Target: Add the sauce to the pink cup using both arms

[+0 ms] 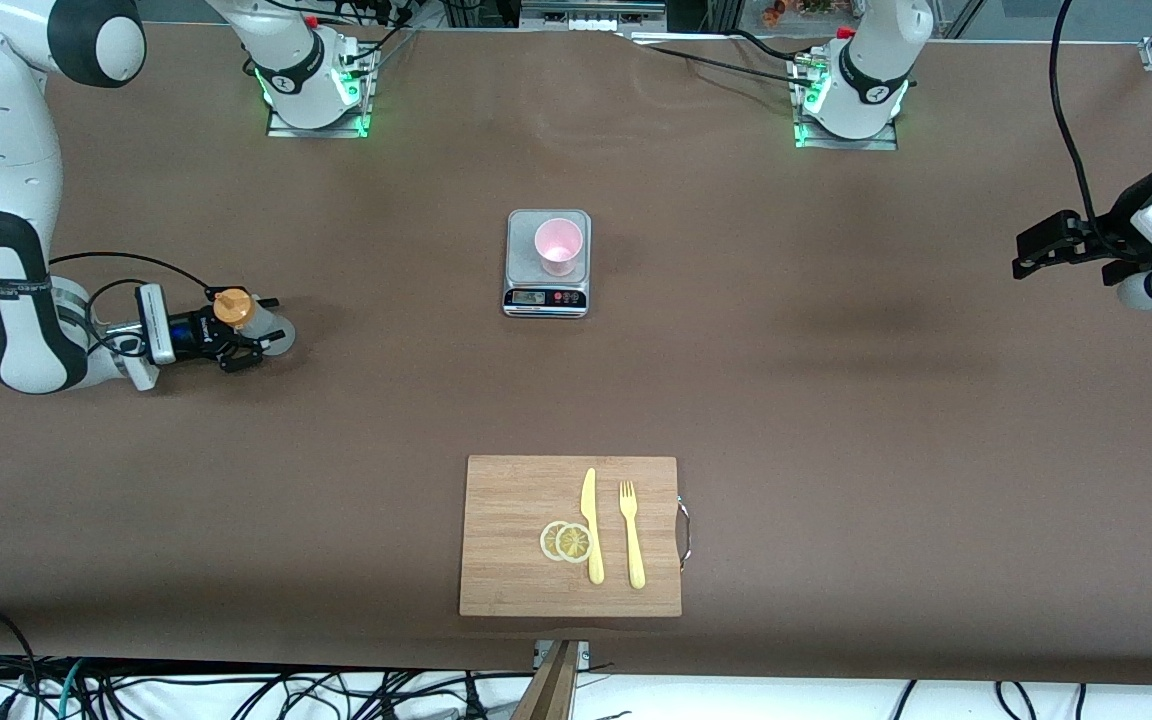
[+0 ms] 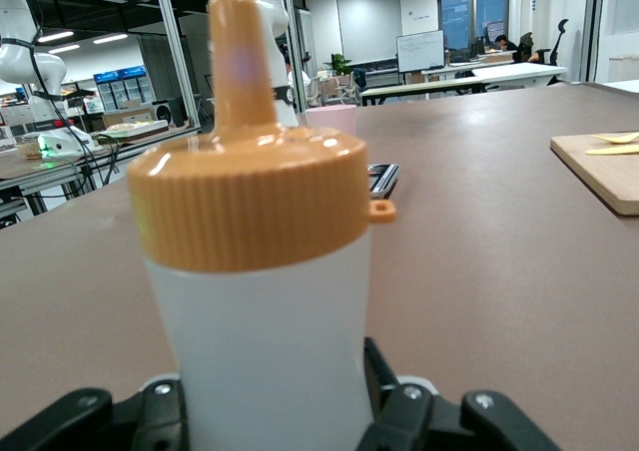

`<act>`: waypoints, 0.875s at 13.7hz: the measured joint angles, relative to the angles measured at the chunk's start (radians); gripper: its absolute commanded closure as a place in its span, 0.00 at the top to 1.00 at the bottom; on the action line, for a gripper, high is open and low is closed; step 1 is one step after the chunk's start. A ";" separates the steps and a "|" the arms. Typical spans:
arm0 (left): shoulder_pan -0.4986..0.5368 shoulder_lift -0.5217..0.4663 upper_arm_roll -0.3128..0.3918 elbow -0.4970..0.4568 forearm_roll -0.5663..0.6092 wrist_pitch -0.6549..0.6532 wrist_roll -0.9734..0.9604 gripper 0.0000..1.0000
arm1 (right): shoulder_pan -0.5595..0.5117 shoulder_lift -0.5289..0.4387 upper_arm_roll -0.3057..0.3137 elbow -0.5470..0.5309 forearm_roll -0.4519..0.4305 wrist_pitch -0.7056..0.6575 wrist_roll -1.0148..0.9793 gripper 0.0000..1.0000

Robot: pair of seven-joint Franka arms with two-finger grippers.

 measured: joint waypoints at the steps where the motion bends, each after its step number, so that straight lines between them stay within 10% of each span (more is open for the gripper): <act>1: 0.000 0.000 0.000 0.000 0.000 0.000 0.000 1.00 | 0.000 0.000 -0.010 0.005 -0.002 -0.001 0.000 1.00; 6: 0.000 0.000 0.000 0.000 0.000 0.000 0.000 1.00 | -0.002 -0.031 -0.079 0.078 -0.128 0.013 0.041 1.00; 12: 0.000 0.000 0.000 0.000 0.000 0.000 0.000 1.00 | 0.057 -0.287 -0.082 0.095 -0.459 0.160 0.490 1.00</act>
